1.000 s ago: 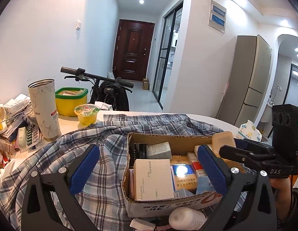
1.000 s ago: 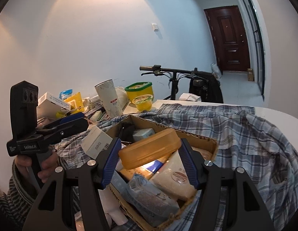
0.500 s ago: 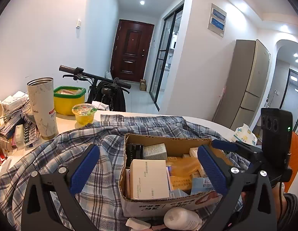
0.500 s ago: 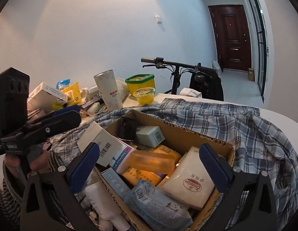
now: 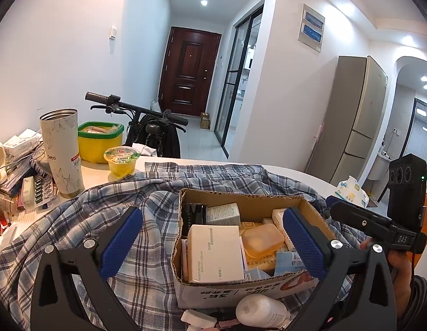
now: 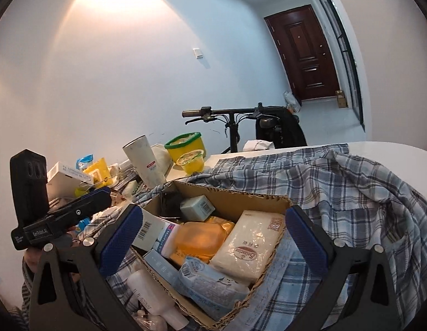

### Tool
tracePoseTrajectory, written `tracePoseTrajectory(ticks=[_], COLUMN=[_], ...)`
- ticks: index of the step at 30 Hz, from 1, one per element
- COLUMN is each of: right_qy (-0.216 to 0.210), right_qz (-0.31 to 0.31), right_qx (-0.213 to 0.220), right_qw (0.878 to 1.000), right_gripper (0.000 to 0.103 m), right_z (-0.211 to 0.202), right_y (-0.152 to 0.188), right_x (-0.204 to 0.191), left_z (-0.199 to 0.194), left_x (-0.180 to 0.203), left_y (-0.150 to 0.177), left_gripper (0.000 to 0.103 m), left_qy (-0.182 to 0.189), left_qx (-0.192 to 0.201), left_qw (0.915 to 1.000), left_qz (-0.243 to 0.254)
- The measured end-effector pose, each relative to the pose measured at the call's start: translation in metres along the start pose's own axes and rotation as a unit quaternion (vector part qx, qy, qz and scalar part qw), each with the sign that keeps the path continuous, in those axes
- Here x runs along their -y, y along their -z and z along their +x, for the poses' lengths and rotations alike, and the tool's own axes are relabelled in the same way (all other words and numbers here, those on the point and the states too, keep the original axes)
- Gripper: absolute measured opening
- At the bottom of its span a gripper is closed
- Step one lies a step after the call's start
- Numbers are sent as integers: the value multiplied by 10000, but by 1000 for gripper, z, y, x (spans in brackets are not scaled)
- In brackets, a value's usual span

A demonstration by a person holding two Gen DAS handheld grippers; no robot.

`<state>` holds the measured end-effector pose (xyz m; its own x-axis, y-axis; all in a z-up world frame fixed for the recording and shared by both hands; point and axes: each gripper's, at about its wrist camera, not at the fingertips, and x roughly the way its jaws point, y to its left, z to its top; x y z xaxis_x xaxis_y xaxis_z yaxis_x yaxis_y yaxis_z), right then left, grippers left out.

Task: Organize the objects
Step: 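Reach the left gripper to the white T-shaped fitting and grasp it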

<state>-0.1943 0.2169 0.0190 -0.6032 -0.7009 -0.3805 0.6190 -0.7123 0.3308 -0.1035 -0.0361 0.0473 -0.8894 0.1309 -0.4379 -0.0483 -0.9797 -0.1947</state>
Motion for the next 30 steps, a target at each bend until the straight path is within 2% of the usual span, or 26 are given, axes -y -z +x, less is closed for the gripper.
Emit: tracePoseTrajectory(ticks=[10,14,16,18,23,27,30], right_qy=[99,139,112,83,81,88,96], right_qz=[-508,-581,-533,-466,-385,-406,-436], right_qx=[148,149,160,178,221,210,168], right_qw=[9986,9981,9984,9987,9990,9989,9989], right_gripper=[103,103,103,103,103,103,103], right_z=[-4,-5,-7,-8,-11,-12,-12], right_y=[-1,1,1,1,0,0,0], right_x=[-20,-22,-20,-18,-15,-15,-16], left_z=[-4,-13,-17,-17,-8,-2,13], left_x=[1,7,6,0,-13,-19,-17], left_y=[3,4,7,14,43,54,62], left_gripper=[103,103,103,103,103,103,103], left_qy=[-48,-477,-515,-291,343,687,485], left_qx=[-2,73,30,-180,-1188,-1641,-2021], left_qw=[9999,9948,9916,9908,9838,9780,9709], left_qz=[125,896,1190,1313,1298,1092,1186])
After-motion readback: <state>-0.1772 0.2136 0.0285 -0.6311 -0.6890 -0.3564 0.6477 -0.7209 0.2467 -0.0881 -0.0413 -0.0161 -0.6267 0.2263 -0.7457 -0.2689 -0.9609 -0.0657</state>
